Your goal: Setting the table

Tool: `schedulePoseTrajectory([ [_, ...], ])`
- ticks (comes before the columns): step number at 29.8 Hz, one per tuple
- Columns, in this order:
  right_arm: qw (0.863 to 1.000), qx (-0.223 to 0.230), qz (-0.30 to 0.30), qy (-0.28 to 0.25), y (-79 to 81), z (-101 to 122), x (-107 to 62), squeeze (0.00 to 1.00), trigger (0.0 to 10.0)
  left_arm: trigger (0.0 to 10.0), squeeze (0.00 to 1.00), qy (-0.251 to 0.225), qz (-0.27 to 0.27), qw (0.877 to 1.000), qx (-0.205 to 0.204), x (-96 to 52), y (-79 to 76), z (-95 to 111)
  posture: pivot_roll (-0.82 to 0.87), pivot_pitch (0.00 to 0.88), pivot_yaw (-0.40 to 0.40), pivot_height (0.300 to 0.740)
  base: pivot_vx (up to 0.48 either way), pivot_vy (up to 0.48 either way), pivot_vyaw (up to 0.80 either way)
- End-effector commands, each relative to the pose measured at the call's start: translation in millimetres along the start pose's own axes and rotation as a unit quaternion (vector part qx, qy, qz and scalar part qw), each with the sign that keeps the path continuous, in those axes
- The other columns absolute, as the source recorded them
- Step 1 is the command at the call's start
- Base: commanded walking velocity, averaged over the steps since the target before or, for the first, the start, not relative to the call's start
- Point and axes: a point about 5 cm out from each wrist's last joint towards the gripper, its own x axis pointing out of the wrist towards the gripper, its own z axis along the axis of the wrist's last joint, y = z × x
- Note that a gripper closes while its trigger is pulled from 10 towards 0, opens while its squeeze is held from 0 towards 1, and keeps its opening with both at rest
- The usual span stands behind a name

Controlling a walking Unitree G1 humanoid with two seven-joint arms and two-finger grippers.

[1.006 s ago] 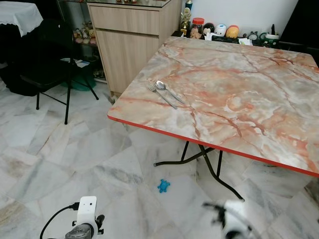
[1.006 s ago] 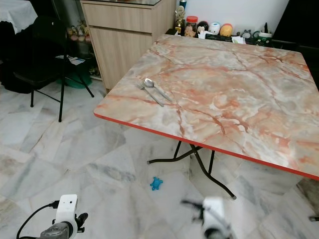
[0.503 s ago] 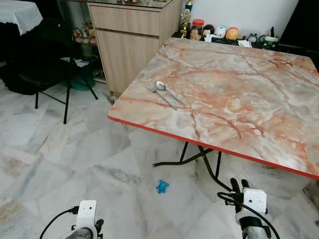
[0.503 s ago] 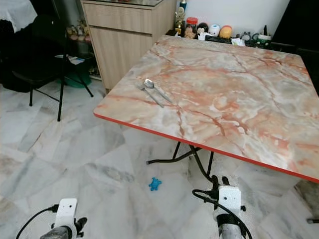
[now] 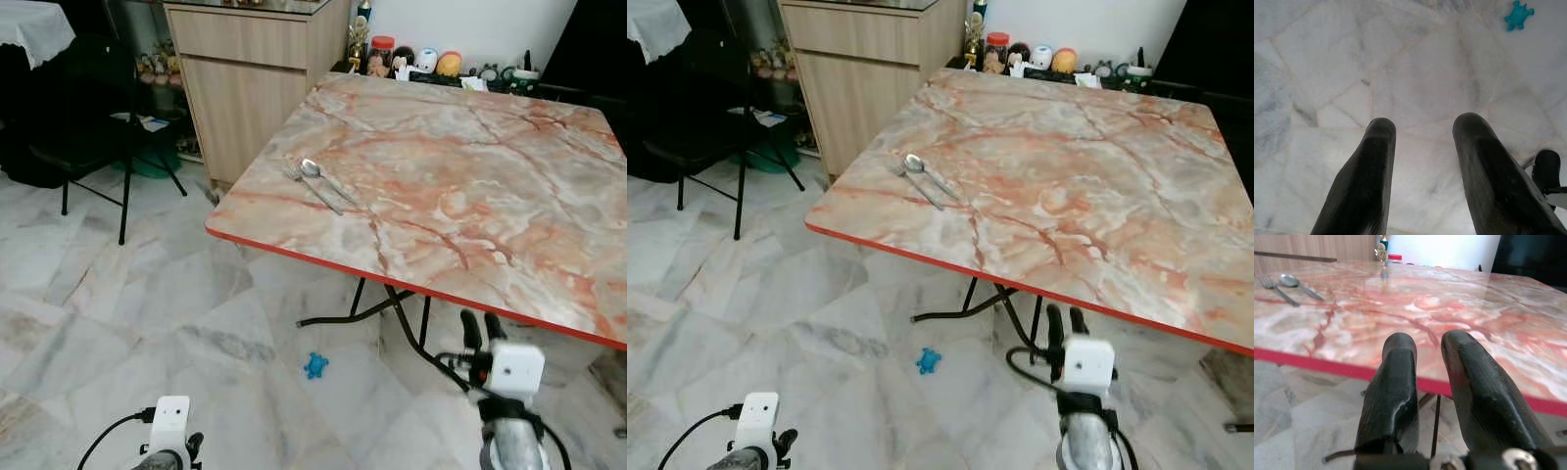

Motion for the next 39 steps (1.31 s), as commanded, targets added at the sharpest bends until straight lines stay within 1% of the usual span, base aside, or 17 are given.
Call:
schedulePoseTrajectory([
  [1,1.000,0.002,-0.005,-0.003,-3.0,4,5.7,0.00,10.0,10.0,0.00,0.004,0.002,1.000,0.000,-0.7,0.1,-4,0.02,0.000,0.006,0.740,0.000,0.000,0.80],
  [2,1.000,0.001,-0.001,-0.011,-1.6,8,11.7,0.00,10.0,10.0,0.00,0.004,0.002,1.000,0.000,-0.6,-0.1,-4,0.02,0.000,0.006,0.740,0.000,0.000,0.80],
  [6,0.999,0.018,0.007,-0.028,6.0,29,30.2,0.00,10.0,10.0,0.00,0.003,-0.001,1.000,0.001,-0.3,-3.1,-3,0.02,0.000,0.017,0.740,0.000,0.000,0.80],
  [8,0.999,0.018,0.007,-0.030,6.0,31,32.7,0.00,10.0,10.0,0.00,0.003,-0.001,1.000,0.001,-0.2,-3.4,-2,0.02,0.000,0.017,0.740,0.000,0.000,0.77],
  [12,0.999,0.019,-0.001,-0.042,2.3,39,45.3,0.00,10.0,10.0,0.00,-0.001,-0.004,1.000,0.010,0.8,-4.9,2,0.03,0.000,0.028,0.740,0.000,0.000,0.51],
  [16,0.999,0.021,0.000,-0.046,3.2,42,49.6,0.00,10.0,10.0,0.00,-0.004,-0.001,1.000,0.009,1.3,-3.9,5,0.03,0.000,0.031,0.740,0.000,0.000,0.11],
  [19,0.999,0.031,-0.001,-0.044,4.2,45,53.1,0.00,10.0,10.0,0.00,-0.007,0.001,1.000,0.007,1.7,-3.0,7,0.03,0.000,0.033,0.740,0.000,0.000,0.00],
  [20,0.998,0.038,0.002,-0.045,7.1,49,57.6,0.00,10.0,10.0,0.00,-0.009,0.001,1.000,0.007,2.0,-2.8,10,0.04,0.000,0.030,0.740,0.000,0.000,0.00],
  [26,0.998,0.048,0.007,-0.050,13.8,54,64.9,0.00,10.0,10.0,0.00,-0.022,0.000,1.000,-0.003,2.4,-3.7,14,0.04,0.000,0.024,0.740,0.000,0.000,0.00],
  [32,0.997,0.054,0.013,-0.052,19.5,58,66.9,0.00,10.0,10.0,0.00,-0.024,-0.005,1.000,-0.012,2.6,-5.8,15,0.04,0.000,0.018,0.740,0.000,0.000,0.00],
  [39,0.997,0.053,0.023,-0.052,24.1,59,66.5,0.00,10.0,10.0,0.00,-0.023,-0.006,1.000,-0.013,2.7,-6.9,15,0.04,0.000,0.017,0.740,0.354,0.000,0.00],
])
